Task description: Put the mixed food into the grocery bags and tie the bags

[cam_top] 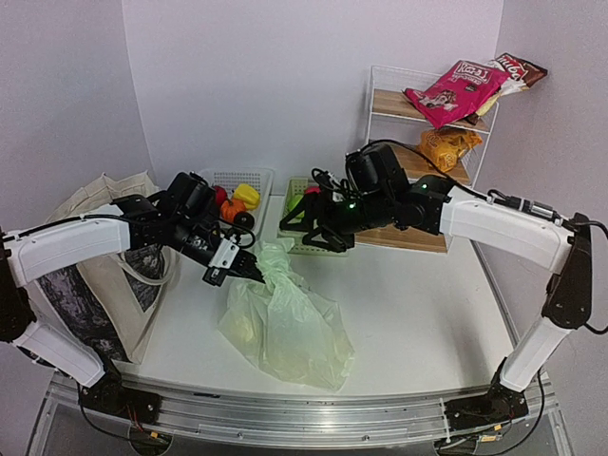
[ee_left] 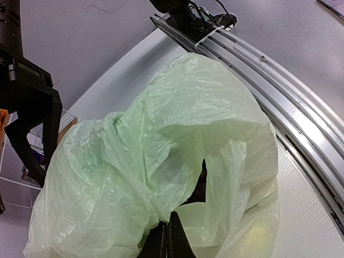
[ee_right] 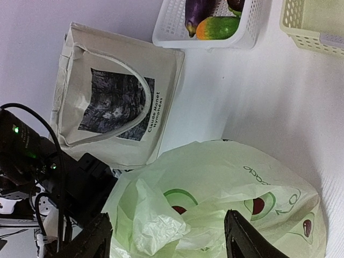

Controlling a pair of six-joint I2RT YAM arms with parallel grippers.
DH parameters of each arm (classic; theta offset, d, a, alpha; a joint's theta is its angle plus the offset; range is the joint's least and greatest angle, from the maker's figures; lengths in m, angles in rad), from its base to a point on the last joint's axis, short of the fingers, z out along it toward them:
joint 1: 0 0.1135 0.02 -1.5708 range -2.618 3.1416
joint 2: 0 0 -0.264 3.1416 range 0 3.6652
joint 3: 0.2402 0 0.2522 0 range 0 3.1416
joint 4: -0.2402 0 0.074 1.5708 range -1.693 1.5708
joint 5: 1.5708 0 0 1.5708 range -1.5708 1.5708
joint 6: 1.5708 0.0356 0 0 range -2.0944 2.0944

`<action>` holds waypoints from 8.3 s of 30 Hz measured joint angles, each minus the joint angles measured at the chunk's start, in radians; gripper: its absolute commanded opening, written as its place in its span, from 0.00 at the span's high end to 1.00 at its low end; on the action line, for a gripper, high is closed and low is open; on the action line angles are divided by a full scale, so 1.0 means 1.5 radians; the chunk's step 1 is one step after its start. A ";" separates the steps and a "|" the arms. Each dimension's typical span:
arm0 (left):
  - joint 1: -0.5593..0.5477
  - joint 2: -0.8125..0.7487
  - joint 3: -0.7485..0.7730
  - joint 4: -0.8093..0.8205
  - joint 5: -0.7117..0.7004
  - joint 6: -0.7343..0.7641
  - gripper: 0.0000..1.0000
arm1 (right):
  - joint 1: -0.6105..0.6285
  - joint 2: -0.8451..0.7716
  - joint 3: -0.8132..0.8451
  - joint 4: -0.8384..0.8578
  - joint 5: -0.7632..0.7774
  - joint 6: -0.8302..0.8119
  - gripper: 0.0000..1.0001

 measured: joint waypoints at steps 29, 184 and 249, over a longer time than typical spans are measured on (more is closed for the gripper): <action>0.018 -0.006 0.028 -0.068 -0.034 -0.168 1.00 | -0.043 -0.029 -0.131 0.095 -0.012 0.051 1.00; 0.048 0.128 0.145 -0.228 -0.016 -0.789 0.93 | 0.091 0.037 -0.081 0.088 0.111 -0.312 1.00; 0.070 0.120 0.182 -0.326 -0.002 -0.643 1.00 | -0.016 0.104 -0.139 0.183 0.083 -0.977 1.00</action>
